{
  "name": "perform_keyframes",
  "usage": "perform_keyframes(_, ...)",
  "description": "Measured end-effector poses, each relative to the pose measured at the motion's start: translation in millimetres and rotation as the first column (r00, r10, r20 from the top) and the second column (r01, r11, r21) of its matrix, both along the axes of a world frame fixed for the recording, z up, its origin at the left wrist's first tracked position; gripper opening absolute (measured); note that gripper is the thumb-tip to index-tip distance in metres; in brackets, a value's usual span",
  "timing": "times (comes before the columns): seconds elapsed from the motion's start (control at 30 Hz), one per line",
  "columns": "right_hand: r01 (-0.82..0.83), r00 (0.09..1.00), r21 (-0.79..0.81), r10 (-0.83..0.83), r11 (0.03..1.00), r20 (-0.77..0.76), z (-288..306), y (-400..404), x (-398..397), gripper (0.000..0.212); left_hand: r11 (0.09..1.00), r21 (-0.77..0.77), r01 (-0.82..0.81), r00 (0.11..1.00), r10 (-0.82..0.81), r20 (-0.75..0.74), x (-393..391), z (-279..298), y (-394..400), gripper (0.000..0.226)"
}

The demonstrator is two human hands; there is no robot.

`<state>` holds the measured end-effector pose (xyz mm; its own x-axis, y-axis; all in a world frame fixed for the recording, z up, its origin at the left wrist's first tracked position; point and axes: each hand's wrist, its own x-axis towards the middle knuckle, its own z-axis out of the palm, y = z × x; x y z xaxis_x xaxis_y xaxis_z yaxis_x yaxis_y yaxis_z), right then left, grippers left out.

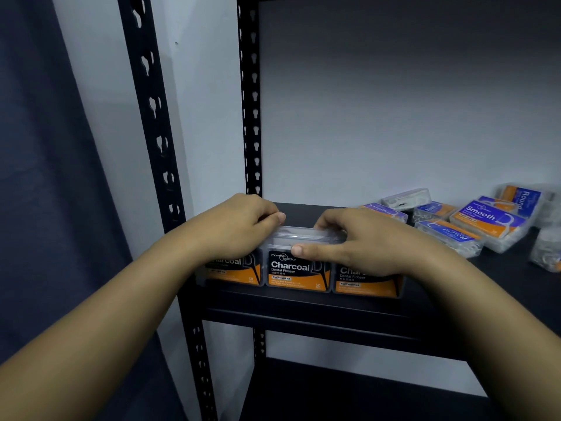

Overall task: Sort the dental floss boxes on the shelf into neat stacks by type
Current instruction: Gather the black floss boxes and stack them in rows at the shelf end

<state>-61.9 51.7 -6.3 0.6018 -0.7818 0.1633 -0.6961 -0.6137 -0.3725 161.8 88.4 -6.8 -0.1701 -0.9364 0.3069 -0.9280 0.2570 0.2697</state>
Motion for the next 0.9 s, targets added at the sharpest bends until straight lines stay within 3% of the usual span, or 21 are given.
perform_keyframes(0.9, 0.027, 1.000, 0.006, -0.027, 1.000, -0.016, 3.2, 15.3, -0.9, 0.081, 1.000, -0.009, -0.001, 0.998, 0.000, -0.060, -2.8, -4.7, 4.4, 0.042)
